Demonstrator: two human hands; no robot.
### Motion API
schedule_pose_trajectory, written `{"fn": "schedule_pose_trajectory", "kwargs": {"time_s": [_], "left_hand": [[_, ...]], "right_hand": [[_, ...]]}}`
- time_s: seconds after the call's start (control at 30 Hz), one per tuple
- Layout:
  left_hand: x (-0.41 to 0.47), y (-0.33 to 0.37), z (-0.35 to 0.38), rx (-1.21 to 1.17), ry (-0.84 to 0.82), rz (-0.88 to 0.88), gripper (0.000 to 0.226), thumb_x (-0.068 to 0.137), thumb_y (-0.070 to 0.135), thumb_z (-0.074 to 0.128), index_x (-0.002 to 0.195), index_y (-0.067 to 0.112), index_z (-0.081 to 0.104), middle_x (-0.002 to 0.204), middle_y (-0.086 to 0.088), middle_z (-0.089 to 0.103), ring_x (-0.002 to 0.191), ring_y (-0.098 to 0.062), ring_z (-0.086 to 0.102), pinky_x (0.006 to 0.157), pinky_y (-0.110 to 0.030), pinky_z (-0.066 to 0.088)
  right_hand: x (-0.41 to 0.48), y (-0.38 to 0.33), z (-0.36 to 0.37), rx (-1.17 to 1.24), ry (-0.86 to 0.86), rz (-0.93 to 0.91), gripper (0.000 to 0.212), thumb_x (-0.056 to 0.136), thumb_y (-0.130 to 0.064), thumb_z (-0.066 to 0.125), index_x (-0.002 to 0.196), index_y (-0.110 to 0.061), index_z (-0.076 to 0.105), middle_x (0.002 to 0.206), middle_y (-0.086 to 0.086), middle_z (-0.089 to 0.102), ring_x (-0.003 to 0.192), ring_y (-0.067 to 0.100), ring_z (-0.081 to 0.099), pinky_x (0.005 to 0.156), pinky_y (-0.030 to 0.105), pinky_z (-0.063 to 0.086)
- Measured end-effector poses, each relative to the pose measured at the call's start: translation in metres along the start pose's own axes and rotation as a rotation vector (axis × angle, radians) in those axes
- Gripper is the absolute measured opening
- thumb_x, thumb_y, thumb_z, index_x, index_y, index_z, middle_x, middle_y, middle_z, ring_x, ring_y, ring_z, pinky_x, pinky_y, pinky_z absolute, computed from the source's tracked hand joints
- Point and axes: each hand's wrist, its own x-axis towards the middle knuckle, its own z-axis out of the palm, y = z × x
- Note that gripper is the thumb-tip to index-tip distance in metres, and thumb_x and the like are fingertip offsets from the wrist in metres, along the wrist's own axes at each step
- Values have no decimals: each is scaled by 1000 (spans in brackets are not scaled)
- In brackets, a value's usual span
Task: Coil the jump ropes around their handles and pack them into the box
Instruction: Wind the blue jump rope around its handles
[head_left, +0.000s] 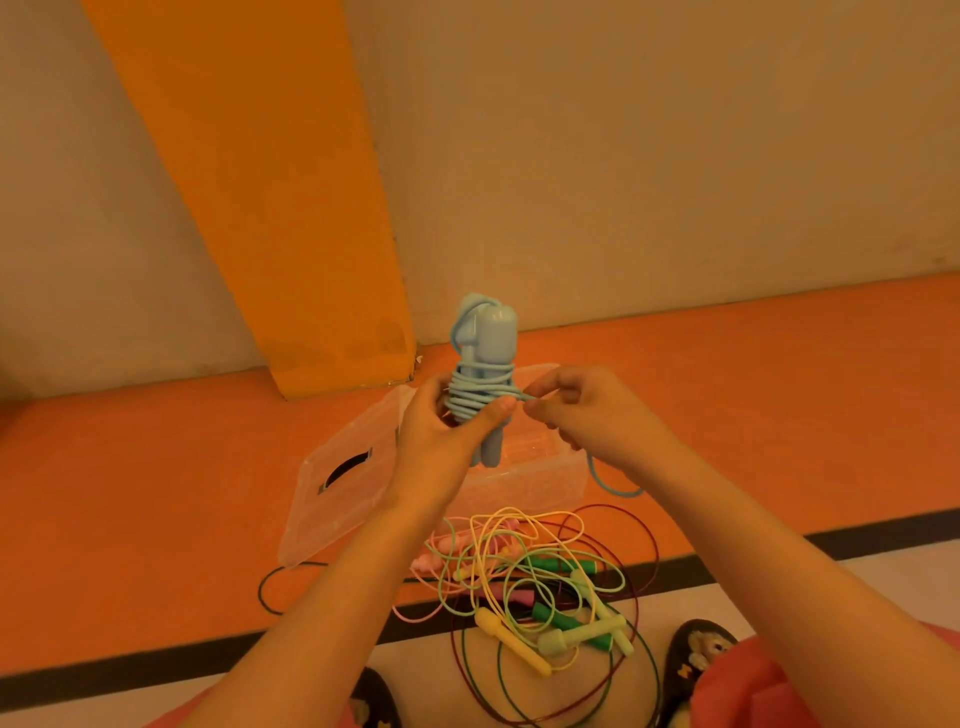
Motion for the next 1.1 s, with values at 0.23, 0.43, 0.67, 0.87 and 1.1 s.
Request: {"fn": "schedule_pose_trajectory", "kwargs": {"time_s": [0.23, 0.43, 0.67, 0.87, 1.1], "left_hand": [[6, -3, 2, 24, 29, 6, 60, 66, 39, 82, 117, 21, 58, 107, -6, 67, 94, -22, 65, 77, -36, 53], [7, -10, 4, 91, 89, 105, 52, 70, 7, 83, 103, 26, 48, 100, 3, 60, 79, 4, 60, 72, -18, 49], [8, -10, -2, 213, 82, 166, 62, 71, 10, 82, 114, 23, 40, 99, 12, 56, 77, 7, 58, 64, -11, 45], [5, -7, 2, 377, 91, 259, 52, 75, 20, 81, 113, 25, 46, 99, 10, 60, 86, -9, 59, 67, -20, 44], [-4, -13, 6, 865, 156, 466, 60, 80, 19, 74, 125, 16, 35, 115, -14, 57, 93, -39, 60, 68, -48, 51]], "right_hand": [[0, 3, 4, -53, 17, -115, 10, 88, -16, 63, 80, -22, 65, 51, -1, 50, 48, 10, 41, 49, 27, 32], [-2, 5, 3, -240, -77, -56, 14, 85, -19, 65, 79, -29, 59, 61, 3, 65, 52, 14, 59, 60, 34, 48], [2, 6, 3, -331, 17, -94, 8, 88, -23, 63, 86, -20, 70, 77, -3, 61, 71, 11, 54, 62, 25, 37], [-2, 1, 9, -95, 36, -70, 19, 92, -19, 59, 73, -20, 61, 55, -1, 52, 51, 17, 49, 56, 36, 45], [-14, -9, 13, 617, -107, 197, 24, 89, -4, 60, 65, -4, 57, 54, 6, 49, 44, 8, 48, 57, 23, 54]]}}
